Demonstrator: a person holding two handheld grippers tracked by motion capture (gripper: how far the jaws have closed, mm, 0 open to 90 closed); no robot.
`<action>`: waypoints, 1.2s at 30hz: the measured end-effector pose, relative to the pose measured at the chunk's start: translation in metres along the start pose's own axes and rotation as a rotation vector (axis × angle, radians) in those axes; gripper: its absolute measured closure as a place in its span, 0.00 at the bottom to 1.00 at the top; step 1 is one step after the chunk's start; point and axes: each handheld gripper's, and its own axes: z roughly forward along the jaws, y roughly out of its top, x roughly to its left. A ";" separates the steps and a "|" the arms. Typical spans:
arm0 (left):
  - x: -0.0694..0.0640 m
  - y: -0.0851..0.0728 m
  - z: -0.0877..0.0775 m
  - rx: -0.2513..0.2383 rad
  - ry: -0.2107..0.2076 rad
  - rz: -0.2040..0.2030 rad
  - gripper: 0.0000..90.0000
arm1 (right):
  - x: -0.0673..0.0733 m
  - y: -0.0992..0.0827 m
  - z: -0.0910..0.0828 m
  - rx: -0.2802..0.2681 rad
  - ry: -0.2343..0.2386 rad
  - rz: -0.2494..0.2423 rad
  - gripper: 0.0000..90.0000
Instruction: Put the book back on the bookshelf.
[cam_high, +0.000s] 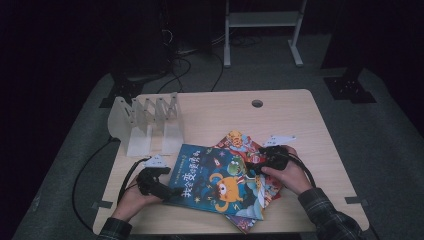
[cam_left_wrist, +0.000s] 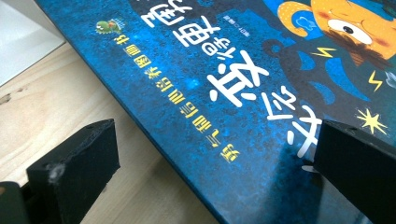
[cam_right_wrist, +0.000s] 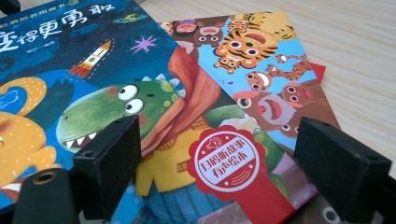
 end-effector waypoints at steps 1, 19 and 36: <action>0.000 0.000 0.000 0.000 -0.003 0.000 0.00 | 0.000 0.000 0.000 0.003 0.000 0.000 0.15; 0.011 0.003 0.010 -0.024 -0.054 -0.023 0.00 | 0.007 0.000 0.000 0.004 0.020 -0.015 0.16; 0.022 0.005 0.024 -0.021 -0.161 -0.117 0.00 | 0.008 -0.002 0.000 -0.006 0.026 -0.020 0.16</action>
